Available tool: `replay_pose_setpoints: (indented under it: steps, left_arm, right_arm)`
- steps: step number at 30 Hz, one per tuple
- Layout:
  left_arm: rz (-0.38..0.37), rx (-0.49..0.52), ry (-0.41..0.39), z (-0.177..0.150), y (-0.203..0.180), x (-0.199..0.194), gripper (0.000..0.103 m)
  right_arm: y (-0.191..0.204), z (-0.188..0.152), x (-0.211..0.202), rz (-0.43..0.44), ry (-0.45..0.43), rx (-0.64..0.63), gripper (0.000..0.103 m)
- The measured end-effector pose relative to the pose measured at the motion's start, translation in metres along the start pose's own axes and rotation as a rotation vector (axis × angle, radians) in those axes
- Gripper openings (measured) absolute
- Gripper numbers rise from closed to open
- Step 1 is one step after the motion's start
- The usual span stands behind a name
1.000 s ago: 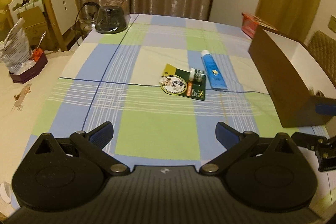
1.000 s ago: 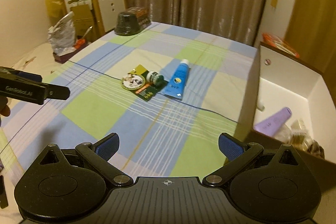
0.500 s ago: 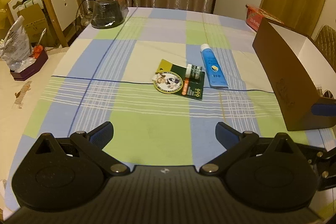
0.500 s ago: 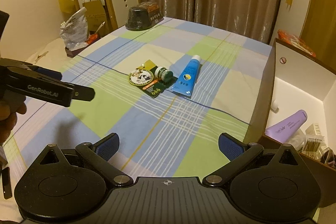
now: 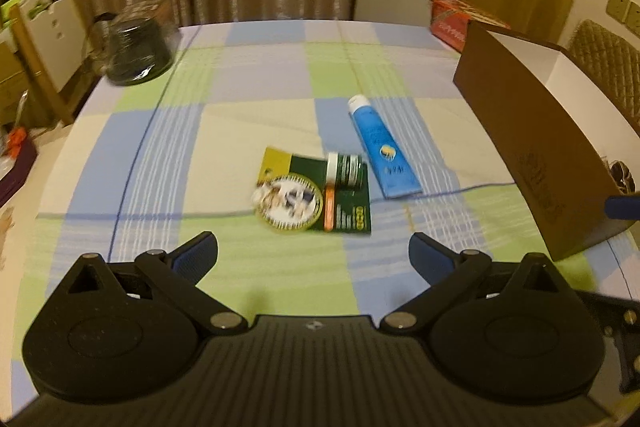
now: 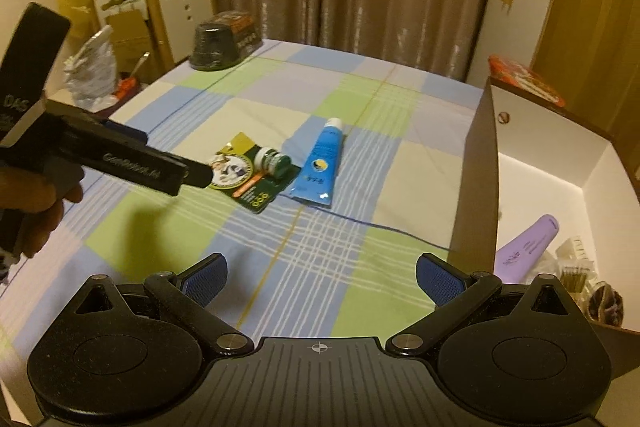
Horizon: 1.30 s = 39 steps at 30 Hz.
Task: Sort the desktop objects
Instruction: 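Grasp the green lip-salve card with the left tool while the right tool grasps the blue tube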
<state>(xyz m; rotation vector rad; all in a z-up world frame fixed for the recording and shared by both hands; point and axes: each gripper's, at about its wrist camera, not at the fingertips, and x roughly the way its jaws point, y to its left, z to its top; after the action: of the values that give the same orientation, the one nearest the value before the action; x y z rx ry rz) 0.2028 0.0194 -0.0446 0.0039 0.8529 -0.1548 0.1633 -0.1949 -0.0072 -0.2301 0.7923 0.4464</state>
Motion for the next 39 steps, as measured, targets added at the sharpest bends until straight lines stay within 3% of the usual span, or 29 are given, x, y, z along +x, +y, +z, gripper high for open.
replay_pose_setpoints:
  steps: [6, 16, 22, 26, 29, 31, 39]
  left_arm:
    - [-0.059, 0.026, 0.013, 0.016, 0.005, 0.034, 0.097]
    - [-0.096, 0.048, 0.034, 0.026, 0.006, 0.074, 0.092]
    - [-0.103, 0.082, 0.033, 0.034, 0.001, 0.098, 0.074]
    - [-0.101, 0.118, 0.043, 0.038, -0.003, 0.116, 0.051]
    - [-0.115, 0.137, 0.049, 0.039, -0.005, 0.125, 0.044]
    - [-0.123, 0.147, 0.049, 0.038, -0.005, 0.128, 0.033]
    - [-0.088, 0.149, 0.023, 0.031, 0.028, 0.106, 0.030]
  right_arm:
    - [0.000, 0.010, 0.010, -0.052, 0.020, 0.026, 0.103]
    - [0.003, 0.018, 0.030, -0.059, 0.047, 0.011, 0.103]
    - [0.003, 0.020, 0.039, -0.067, 0.062, 0.017, 0.103]
    - [0.002, 0.021, 0.045, -0.073, 0.073, 0.022, 0.103]
    - [0.003, 0.022, 0.051, -0.069, 0.080, 0.024, 0.103]
    - [0.004, 0.024, 0.056, -0.061, 0.083, 0.023, 0.103]
    - [0.013, 0.046, 0.094, -0.018, 0.050, -0.002, 0.103]
